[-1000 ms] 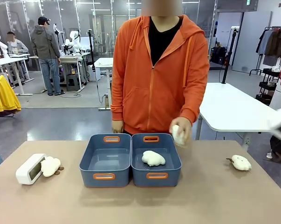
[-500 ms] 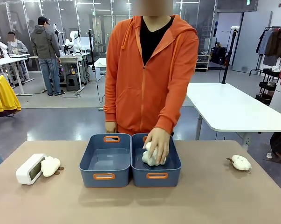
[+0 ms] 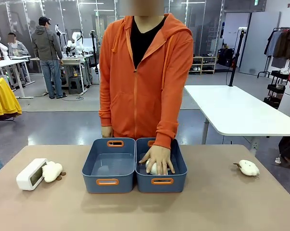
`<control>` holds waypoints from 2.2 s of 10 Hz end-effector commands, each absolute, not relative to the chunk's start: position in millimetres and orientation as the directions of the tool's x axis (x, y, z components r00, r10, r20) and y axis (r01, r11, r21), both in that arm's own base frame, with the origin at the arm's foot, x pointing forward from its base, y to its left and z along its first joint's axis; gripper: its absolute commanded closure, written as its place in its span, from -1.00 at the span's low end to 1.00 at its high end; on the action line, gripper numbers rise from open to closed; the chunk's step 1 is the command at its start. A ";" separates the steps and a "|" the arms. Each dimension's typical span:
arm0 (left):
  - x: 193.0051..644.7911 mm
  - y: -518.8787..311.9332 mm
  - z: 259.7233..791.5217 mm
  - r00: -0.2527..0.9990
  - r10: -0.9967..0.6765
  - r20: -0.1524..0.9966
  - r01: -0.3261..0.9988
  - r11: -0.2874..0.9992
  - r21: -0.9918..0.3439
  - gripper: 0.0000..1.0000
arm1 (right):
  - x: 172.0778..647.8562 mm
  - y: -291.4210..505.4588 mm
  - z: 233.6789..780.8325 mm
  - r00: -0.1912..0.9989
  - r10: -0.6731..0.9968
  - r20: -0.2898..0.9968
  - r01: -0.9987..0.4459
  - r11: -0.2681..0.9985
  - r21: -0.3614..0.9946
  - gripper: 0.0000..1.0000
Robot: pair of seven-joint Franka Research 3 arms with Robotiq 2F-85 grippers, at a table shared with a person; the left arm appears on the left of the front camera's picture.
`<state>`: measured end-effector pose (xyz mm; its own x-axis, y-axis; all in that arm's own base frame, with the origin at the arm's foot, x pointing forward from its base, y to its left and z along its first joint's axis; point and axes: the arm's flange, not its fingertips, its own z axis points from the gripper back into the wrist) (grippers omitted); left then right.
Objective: Sort the digital clocks into the basket.
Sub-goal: Pick up the Digital clock from the table and place it into the empty Plastic storage basket.
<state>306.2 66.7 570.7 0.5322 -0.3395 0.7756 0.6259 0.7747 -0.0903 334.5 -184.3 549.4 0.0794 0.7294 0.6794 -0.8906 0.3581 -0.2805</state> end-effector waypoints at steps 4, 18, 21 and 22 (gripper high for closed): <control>306.4 66.9 570.5 0.527 -0.352 0.773 0.636 0.767 -0.085 -1.00 | 414.4 90.5 593.8 -0.257 0.753 0.605 -0.922 -0.003 -0.388 0.94; 306.4 66.9 570.5 0.527 -0.352 0.773 0.636 0.767 -0.085 -1.00 | 512.6 447.3 366.5 -0.207 0.865 0.457 -0.962 -0.095 -0.255 0.94; 306.4 66.9 570.5 0.527 -0.352 0.773 0.636 0.767 -0.085 -1.00 | 514.0 445.5 360.1 -0.206 0.871 0.445 -0.966 -0.108 -0.235 -0.54; 306.4 66.9 570.5 0.527 -0.352 0.773 0.636 0.767 -0.085 -1.00 | 511.2 443.2 360.6 -0.207 0.872 0.443 -0.966 -0.111 -0.234 -0.76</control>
<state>306.2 66.1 570.0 0.5330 -0.3408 0.7744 0.6261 0.7745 -0.0901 515.3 440.2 352.8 -0.2223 0.8681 0.4438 -0.9613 -0.1192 -0.2484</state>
